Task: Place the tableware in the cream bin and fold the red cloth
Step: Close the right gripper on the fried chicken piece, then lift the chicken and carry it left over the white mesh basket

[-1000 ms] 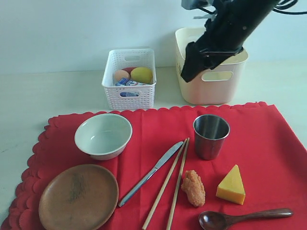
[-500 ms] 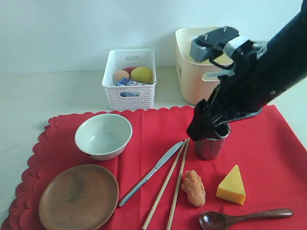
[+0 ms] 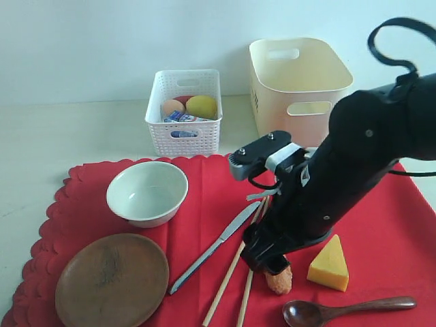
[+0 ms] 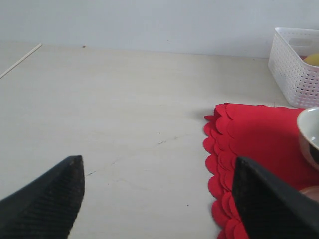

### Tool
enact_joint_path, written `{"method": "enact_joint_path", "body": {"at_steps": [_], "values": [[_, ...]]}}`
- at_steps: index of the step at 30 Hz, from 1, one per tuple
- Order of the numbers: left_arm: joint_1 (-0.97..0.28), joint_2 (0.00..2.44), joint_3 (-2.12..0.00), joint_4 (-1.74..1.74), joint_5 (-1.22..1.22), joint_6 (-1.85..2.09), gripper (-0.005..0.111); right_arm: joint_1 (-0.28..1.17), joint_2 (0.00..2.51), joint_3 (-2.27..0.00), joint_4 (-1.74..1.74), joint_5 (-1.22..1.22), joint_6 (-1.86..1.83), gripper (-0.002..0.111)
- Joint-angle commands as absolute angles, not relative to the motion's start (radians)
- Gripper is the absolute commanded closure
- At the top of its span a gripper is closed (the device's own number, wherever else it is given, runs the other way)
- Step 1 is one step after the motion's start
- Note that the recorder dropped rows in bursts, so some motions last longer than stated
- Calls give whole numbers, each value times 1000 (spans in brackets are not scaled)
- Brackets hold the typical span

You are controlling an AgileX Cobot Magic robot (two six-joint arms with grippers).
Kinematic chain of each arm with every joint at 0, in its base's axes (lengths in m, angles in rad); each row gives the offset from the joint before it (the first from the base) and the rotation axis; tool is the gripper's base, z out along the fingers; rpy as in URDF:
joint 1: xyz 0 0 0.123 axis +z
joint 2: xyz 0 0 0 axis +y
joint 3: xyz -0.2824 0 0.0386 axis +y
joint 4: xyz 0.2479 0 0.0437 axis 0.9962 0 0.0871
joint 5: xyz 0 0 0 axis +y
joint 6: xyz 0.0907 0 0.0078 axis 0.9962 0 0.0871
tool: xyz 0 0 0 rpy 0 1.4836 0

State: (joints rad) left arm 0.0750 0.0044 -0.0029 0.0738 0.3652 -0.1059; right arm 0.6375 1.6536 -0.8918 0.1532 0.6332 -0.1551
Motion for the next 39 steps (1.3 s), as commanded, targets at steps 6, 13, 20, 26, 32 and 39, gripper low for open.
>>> {"method": "enact_joint_path", "body": {"at_steps": [6, 13, 20, 26, 32, 39], "values": [[69, 0, 0, 75, 354, -108, 29, 640, 1795, -889, 109, 521, -99, 32], [69, 0, 0, 75, 354, -108, 29, 640, 1840, -889, 109, 498, -99, 56], [69, 0, 0, 75, 354, -108, 29, 640, 1849, -889, 103, 503, -101, 90], [69, 0, 0, 75, 354, -108, 29, 640, 1849, -928, 102, 579, -101, 108], [69, 0, 0, 75, 354, -108, 29, 640, 1783, -974, 112, 659, -101, 108], [69, 0, 0, 75, 354, -108, 29, 640, 1609, -1063, 61, 657, -110, 108]]}}
